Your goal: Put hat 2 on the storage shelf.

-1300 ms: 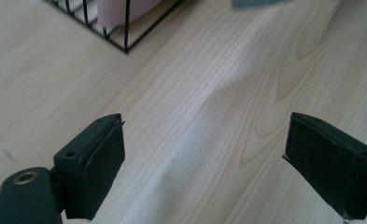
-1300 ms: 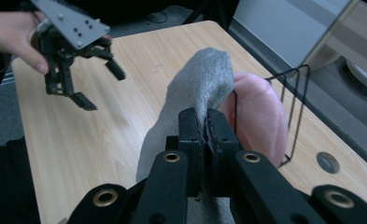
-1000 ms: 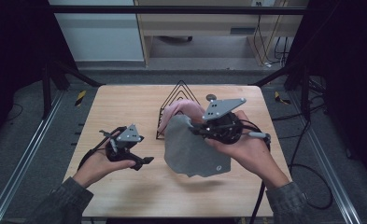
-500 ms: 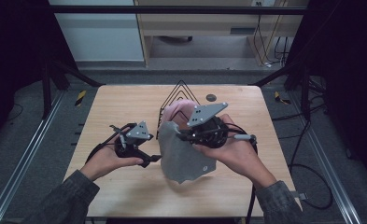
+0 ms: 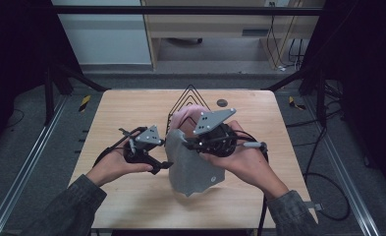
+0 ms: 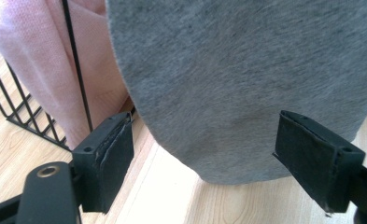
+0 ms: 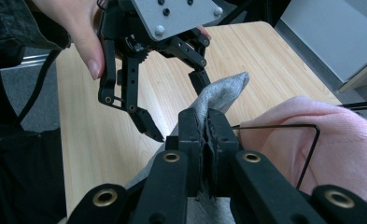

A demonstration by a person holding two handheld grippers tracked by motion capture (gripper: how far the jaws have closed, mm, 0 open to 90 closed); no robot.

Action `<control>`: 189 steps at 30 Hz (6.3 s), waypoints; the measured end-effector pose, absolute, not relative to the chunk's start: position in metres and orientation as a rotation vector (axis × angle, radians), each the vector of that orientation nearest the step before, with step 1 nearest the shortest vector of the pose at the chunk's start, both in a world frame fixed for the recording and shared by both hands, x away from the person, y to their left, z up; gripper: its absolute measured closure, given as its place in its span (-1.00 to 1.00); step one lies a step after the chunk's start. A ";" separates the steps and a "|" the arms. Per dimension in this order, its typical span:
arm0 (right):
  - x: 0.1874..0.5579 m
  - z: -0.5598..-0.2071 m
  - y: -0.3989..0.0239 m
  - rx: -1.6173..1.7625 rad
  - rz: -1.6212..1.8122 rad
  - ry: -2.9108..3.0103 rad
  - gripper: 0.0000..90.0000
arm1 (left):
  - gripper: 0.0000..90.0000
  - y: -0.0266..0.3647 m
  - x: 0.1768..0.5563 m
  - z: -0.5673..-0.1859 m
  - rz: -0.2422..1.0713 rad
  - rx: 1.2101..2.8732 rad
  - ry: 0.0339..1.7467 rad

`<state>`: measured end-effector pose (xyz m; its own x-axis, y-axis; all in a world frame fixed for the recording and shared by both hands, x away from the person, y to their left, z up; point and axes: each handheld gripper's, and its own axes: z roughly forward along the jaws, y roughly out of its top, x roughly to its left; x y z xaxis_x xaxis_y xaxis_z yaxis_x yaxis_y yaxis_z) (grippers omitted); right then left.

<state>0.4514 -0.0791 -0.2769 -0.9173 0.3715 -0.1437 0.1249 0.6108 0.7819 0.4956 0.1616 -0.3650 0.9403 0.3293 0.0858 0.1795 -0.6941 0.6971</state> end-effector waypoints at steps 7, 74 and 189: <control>0.452 -0.277 -0.079 0.400 1.204 2.548 0.92 | -0.57 0.158 0.503 -0.367 0.251 2.330 0.369; 0.578 -0.160 -0.146 0.675 1.363 2.122 0.92 | 0.96 0.142 0.569 -0.192 0.580 2.032 0.514; 0.650 -0.313 -0.113 0.833 1.168 2.447 0.91 | 0.96 0.152 0.626 -0.350 0.490 2.197 0.695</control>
